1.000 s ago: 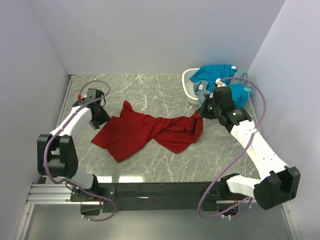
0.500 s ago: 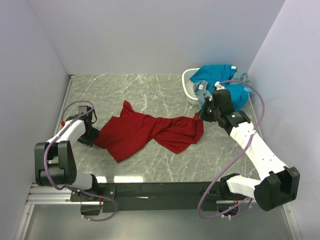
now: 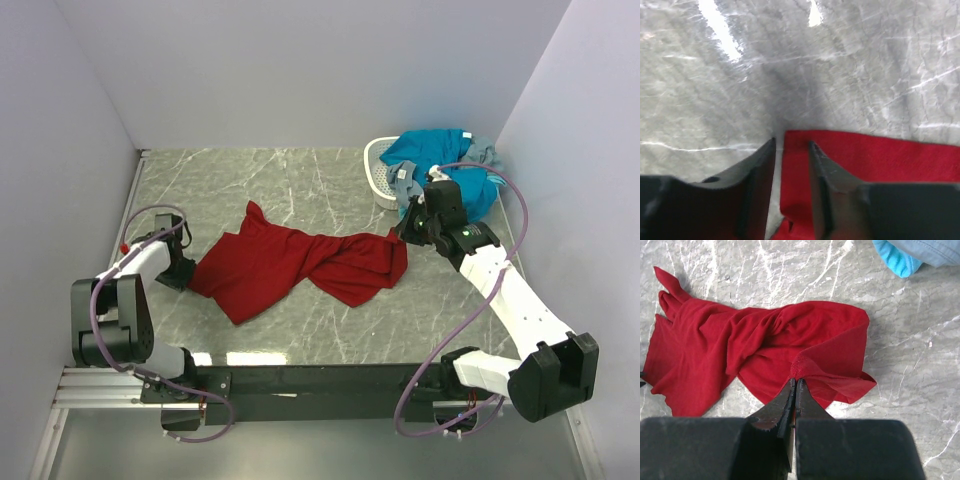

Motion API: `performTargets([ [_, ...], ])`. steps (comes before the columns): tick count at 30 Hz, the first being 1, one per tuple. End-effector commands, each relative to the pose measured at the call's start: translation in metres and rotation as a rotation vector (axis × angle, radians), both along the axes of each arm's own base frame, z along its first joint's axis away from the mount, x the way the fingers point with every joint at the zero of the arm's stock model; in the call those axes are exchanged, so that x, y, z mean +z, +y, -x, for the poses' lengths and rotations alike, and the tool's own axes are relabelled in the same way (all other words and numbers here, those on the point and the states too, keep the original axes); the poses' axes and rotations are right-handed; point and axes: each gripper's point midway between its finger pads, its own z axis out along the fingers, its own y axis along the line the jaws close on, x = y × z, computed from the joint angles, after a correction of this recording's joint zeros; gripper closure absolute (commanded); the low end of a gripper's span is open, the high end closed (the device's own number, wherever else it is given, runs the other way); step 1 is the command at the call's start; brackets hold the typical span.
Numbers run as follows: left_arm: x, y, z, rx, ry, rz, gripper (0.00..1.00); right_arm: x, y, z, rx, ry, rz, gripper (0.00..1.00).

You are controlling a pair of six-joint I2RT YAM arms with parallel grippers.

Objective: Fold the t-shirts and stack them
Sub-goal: Flatten the tshirt out

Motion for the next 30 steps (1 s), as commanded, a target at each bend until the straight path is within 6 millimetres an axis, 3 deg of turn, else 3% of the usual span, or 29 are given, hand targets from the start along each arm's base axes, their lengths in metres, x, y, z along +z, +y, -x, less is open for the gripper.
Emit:
performTargets([
  [1,-0.001,0.004,-0.011,-0.015,-0.022,-0.019,0.65,0.014,-0.001,-0.006,-0.005,-0.056,-0.016,1.0],
  [5,-0.01,-0.001,-0.009,-0.047,-0.006,0.007,0.79,0.015,-0.002,-0.006,-0.011,-0.057,-0.017,1.0],
  [8,-0.018,-0.008,-0.006,-0.075,0.002,0.04,0.99,0.015,-0.003,-0.007,-0.014,-0.055,-0.013,1.0],
  [11,-0.016,-0.007,-0.014,-0.099,-0.02,0.048,0.99,0.022,-0.005,-0.009,-0.012,-0.07,-0.001,1.0],
  [13,0.004,0.001,-0.035,-0.095,-0.089,0.051,0.99,0.026,-0.009,-0.012,-0.023,-0.071,0.012,1.0],
  [14,0.016,0.006,-0.044,-0.106,-0.125,0.042,0.99,0.038,-0.01,-0.016,-0.021,-0.095,0.015,1.0],
  [16,0.06,0.022,-0.078,-0.097,-0.244,0.019,0.99,0.049,-0.016,-0.023,-0.035,-0.11,0.022,1.0],
  [17,0.08,0.028,-0.09,-0.104,-0.293,0.004,0.99,0.066,-0.017,-0.029,-0.037,-0.148,0.023,1.0],
  [18,0.119,0.04,-0.114,-0.097,-0.39,-0.02,1.0,0.073,-0.018,-0.033,-0.039,-0.156,0.027,1.0],
  [19,0.142,0.045,-0.125,-0.099,-0.441,-0.032,1.0,0.082,-0.022,-0.038,-0.05,-0.173,0.029,1.0],
  [20,0.161,0.05,-0.134,-0.105,-0.484,-0.036,0.99,0.106,-0.023,-0.044,-0.053,-0.221,0.031,1.0],
  [21,0.208,0.061,-0.151,-0.098,-0.584,-0.067,0.99,0.112,-0.022,-0.046,-0.048,-0.222,0.035,1.0],
  [22,0.229,0.066,-0.156,-0.09,-0.627,-0.076,1.0,0.142,-0.022,-0.05,-0.05,-0.282,0.025,1.0],
  [23,0.251,0.074,-0.161,-0.085,-0.678,-0.077,0.99,0.15,-0.022,-0.051,-0.041,-0.292,0.036,1.0],
  [24,0.292,0.08,-0.167,-0.087,-0.769,-0.099,0.99,0.165,-0.023,-0.051,-0.037,-0.323,0.036,1.0],
  [25,0.311,0.083,-0.169,-0.085,-0.818,-0.103,0.99,0.178,-0.024,-0.052,-0.035,-0.351,0.039,1.0],
  [26,0.337,0.091,-0.167,-0.075,-0.892,-0.112,1.0,0.206,-0.024,-0.05,-0.029,-0.415,0.038,1.0],
  [27,0.361,0.097,-0.164,-0.065,-0.955,-0.134,1.0,0.22,-0.025,-0.046,-0.027,-0.448,0.036,1.0],
  [29,0.4,0.109,-0.149,-0.038,-1.075,-0.17,1.0,0.247,-0.029,-0.038,-0.019,-0.526,0.049,1.0],
  [30,0.404,0.11,-0.145,-0.041,-1.099,-0.162,1.0,0.26,-0.031,-0.028,-0.013,-0.568,0.047,1.0],
])
